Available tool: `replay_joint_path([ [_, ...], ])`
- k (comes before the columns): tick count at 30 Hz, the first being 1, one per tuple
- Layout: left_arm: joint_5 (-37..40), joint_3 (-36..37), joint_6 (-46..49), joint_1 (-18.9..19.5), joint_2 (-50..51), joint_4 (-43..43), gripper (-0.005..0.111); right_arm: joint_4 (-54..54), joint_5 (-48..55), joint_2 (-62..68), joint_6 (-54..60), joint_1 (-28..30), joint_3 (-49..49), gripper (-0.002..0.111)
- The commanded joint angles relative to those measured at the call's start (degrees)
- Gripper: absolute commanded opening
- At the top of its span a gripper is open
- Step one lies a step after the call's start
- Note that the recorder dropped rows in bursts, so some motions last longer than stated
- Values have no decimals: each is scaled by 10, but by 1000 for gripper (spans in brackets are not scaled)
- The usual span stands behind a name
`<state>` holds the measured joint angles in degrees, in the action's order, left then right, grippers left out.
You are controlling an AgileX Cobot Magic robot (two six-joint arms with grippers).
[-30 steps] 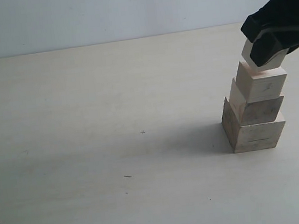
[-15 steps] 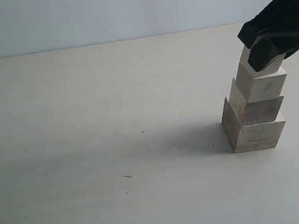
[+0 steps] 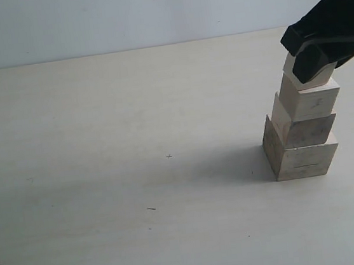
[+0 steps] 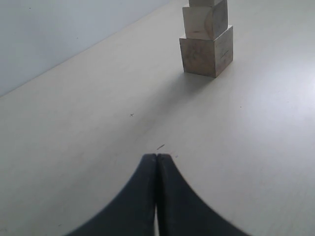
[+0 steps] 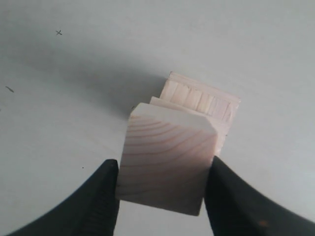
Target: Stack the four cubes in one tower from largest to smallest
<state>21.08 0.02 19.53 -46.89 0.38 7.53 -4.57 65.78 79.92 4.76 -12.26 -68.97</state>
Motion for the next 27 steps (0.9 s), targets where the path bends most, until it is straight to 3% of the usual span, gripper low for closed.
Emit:
replay_joint_path([
  [1,-4,0,-2,1,-4,2,0,3,-4,0,-4,2,1,15],
  [27,-4,0,-2,1,-4,2,0,0,2,0,-19,2,1,15],
])
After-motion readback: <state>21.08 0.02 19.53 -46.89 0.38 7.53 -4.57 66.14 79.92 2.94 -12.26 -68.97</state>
